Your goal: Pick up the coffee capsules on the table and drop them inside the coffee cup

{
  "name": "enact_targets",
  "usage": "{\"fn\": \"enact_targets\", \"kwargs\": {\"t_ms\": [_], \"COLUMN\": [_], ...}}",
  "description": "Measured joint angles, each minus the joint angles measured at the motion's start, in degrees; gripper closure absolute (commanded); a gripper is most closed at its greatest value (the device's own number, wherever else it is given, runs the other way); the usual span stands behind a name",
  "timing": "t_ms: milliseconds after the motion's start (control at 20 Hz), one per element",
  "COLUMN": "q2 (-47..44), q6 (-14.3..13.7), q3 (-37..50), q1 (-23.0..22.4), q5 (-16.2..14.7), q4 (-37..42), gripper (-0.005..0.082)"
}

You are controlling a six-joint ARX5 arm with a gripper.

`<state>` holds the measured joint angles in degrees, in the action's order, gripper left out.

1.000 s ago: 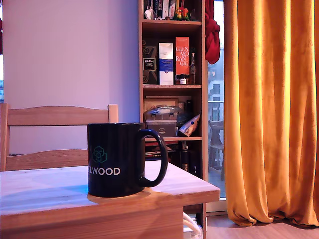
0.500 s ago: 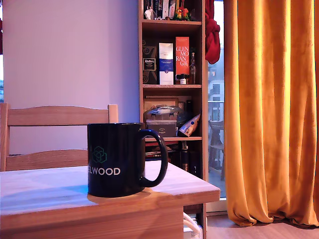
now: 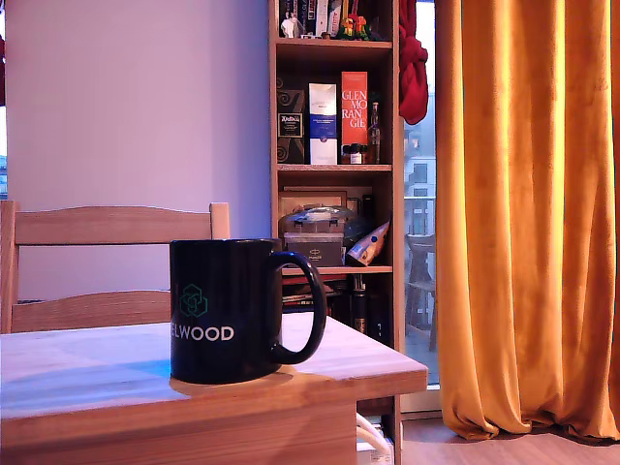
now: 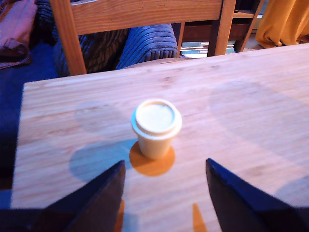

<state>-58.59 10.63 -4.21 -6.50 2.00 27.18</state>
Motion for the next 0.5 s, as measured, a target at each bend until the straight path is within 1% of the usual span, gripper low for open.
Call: {"fn": "enact_targets", "kwargs": {"t_ms": [50, 100, 150, 350, 500], "q2": [-1.84, -3.82, -5.81, -12.98, -17.35], "q6": [0.00, -1.49, -1.75, -1.84, -1.86], "q3": [0.00, 0.02, 0.02, 0.15, -0.42], "q1": [0.35, 0.57, 0.68, 1.44, 2.45], "q5": [-0.79, -1.57, -1.99, -2.91, -3.04], "q4": [1.66, 3.26, 4.74, 11.17, 13.68], "gripper": [0.0289, 0.0289, 0.0289, 0.0289, 0.0289]}}
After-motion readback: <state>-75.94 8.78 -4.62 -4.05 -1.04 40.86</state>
